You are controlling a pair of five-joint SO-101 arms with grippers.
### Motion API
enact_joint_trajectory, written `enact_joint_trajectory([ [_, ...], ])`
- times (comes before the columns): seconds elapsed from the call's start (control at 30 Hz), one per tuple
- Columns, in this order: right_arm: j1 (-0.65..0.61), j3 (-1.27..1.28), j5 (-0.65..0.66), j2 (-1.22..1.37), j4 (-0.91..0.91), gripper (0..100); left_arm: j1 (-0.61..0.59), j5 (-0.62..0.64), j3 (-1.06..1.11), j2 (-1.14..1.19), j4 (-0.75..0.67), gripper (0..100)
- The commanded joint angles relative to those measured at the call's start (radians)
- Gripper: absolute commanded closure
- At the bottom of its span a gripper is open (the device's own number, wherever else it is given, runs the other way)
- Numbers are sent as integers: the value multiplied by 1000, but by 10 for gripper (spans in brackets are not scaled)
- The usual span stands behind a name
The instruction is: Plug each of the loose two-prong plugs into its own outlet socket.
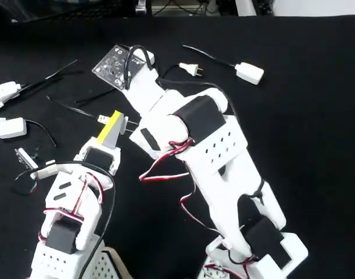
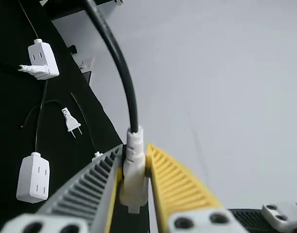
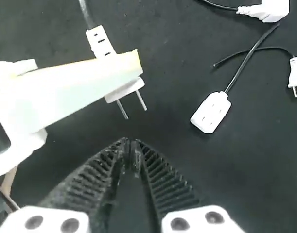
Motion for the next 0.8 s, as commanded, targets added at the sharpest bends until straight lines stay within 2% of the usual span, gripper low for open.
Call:
enact_joint_trajectory([
  [0.0, 35, -39, 17, 4, 2, 986, 4, -6, -65, -8, -21, 970],
  [0.13, 74, -25, 89, 12, 0, 986, 15, -6, -61, -8, -21, 970],
  [0.2, 91, -10, 97, 42, -11, 986, 64, -11, -62, -8, 5, 970],
  [0.4, 107, 1, 97, 150, -77, 986, 288, -160, -186, -8, 275, 970],
  [0.53, 104, 7, 97, 136, -48, 986, 211, -160, -219, -6, 288, 970],
  [0.77, 158, 65, 95, -1, -29, 986, 105, -160, -150, -6, 163, 970],
])
